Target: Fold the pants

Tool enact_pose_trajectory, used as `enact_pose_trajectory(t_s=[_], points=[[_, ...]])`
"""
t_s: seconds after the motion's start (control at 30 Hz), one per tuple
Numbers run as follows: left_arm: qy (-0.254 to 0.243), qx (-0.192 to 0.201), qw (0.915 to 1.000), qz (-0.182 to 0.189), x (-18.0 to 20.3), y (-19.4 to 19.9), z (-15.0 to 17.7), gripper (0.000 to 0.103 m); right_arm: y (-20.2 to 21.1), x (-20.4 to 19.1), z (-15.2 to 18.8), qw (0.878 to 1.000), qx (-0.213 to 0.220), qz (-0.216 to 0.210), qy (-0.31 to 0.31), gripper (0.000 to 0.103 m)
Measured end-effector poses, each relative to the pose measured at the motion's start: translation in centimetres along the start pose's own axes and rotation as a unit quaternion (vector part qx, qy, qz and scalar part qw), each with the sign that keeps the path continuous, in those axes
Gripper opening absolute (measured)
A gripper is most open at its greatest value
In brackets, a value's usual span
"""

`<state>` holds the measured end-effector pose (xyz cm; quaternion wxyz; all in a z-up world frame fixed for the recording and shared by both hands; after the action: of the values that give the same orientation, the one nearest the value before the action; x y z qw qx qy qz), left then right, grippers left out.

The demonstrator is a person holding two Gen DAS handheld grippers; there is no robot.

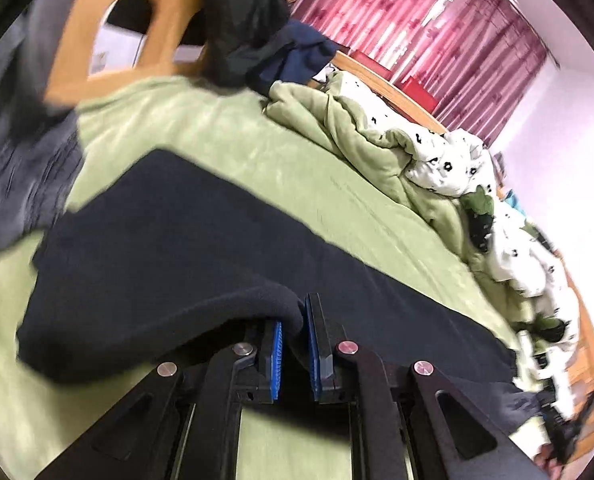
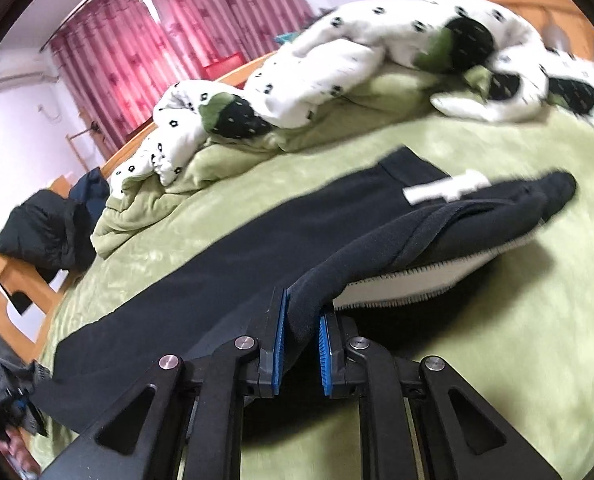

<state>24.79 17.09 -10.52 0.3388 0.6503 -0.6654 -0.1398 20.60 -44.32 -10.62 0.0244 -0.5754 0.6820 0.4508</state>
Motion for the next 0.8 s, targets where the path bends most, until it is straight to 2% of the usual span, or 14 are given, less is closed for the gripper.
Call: enact_pose_trajectory(t_s=[0.1, 0.2, 0.3, 0.47, 0.5, 0.57, 0.63, 0.7, 0.73, 0.8], points=[[-0.028, 0.013, 0.9993, -0.022, 1.1, -3.0, -2.1, 0.011, -1.9, -1.9, -1.3, 0.999, 0.015, -0.002, 0.033, 0.014], [-0.024, 0.012, 0.9990, -0.035, 1.7, -6.4, -3.5, 0.011, -4.6, -3.3, -2.7, 0.998, 0.033, -0.002, 0.058, 0.014], [-0.013, 0.005, 0.9986, -0.051, 1.9, -10.1, -4.1, 0.011, -7.8, -4.1, -3.5, 0.997, 0.033, 0.009, 0.068, 0.014], [-0.003, -0.027, 0.9977, -0.061, 2.0, -14.2, -2.9, 0.014, -14.2, -4.4, -3.4, 0.994, 0.018, 0.073, 0.080, 0.014], [-0.004, -0.040, 0.9976, -0.056, 2.0, -14.6, -2.5, 0.020, -15.0, -4.3, -3.2, 0.993, 0.016, 0.087, 0.081, 0.015], [-0.009, -0.054, 0.9978, -0.038, 2.3, -14.5, -2.1, 0.029, -16.3, -4.1, -2.7, 0.991, 0.001, 0.102, 0.085, 0.031], [-0.020, -0.057, 0.9977, -0.032, 2.7, -13.0, -1.8, 0.053, -16.2, -4.1, -2.3, 0.991, -0.013, 0.098, 0.090, 0.038], [-0.033, -0.054, 0.9977, -0.027, 3.3, -10.8, -1.3, 0.068, -14.5, -4.0, -1.9, 0.991, -0.004, 0.096, 0.089, 0.049], [-0.036, -0.053, 0.9977, -0.023, 3.5, -9.8, -0.8, 0.072, -13.1, -3.9, -1.6, 0.991, -0.002, 0.098, 0.091, 0.058], [-0.039, -0.063, 0.9972, -0.005, 3.7, -7.4, 0.8, 0.073, -10.2, -3.5, -0.7, 0.989, -0.001, 0.105, 0.103, 0.062]])
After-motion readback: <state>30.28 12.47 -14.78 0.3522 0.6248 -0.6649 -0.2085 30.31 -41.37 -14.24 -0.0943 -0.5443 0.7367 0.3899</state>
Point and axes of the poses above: each gripper's, at about its wrist camera, not at the fingertips, and y roughly against the way its jaws point, x to its right, z to its underside, the point moved 2 cm from there along -y, roughly the way its jaws point, and after that the axes turned 14 degrees about -y, right-handed, at the moved point
